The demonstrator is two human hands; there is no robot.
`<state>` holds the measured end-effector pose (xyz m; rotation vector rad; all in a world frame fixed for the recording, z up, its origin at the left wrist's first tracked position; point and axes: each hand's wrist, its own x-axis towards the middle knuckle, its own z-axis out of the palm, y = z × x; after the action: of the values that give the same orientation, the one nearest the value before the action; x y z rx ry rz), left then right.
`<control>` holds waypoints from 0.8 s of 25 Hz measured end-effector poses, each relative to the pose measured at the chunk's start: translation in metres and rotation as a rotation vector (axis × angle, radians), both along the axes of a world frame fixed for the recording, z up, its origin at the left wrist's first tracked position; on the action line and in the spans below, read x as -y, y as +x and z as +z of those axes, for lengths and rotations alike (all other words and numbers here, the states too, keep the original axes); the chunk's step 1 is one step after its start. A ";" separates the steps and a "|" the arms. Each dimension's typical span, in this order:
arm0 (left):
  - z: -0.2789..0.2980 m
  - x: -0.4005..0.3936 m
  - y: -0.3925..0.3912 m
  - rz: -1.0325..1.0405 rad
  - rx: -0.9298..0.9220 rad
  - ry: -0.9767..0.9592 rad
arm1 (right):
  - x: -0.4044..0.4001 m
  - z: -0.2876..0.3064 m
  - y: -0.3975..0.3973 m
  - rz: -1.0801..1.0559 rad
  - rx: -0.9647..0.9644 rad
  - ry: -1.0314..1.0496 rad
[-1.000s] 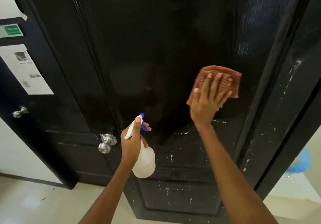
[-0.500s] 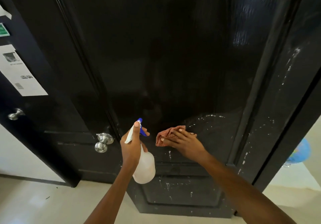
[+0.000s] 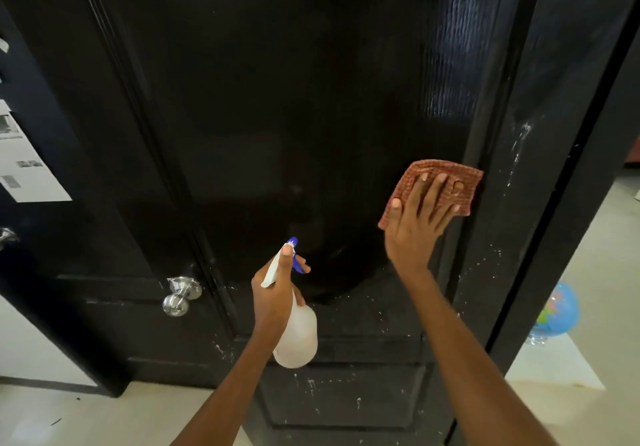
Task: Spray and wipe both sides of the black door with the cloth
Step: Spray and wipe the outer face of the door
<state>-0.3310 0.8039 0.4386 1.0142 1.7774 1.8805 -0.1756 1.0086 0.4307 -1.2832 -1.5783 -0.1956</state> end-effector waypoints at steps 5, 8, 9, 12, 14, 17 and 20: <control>0.002 0.010 -0.008 0.009 -0.049 -0.005 | 0.033 -0.102 -0.059 0.533 0.815 0.243; -0.004 0.011 -0.004 0.035 -0.043 -0.036 | 0.028 -0.132 -0.037 0.607 1.212 0.204; -0.006 0.010 -0.001 0.051 -0.030 -0.052 | 0.025 -0.127 -0.029 0.610 1.192 0.166; -0.008 0.003 0.013 0.039 0.008 -0.051 | 0.015 -0.097 0.007 0.485 0.891 0.087; -0.003 -0.005 0.026 -0.009 -0.003 -0.020 | 0.000 -0.069 0.045 0.364 0.679 0.085; 0.017 -0.023 0.050 -0.102 -0.020 0.024 | -0.022 0.000 0.090 0.184 0.432 0.100; 0.044 -0.043 0.070 -0.178 -0.071 0.074 | -0.036 0.086 0.087 0.123 0.278 0.160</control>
<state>-0.2612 0.8473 0.4828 1.2370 1.6065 1.8332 -0.0888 1.0445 0.5168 -1.0646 -1.8314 -0.4286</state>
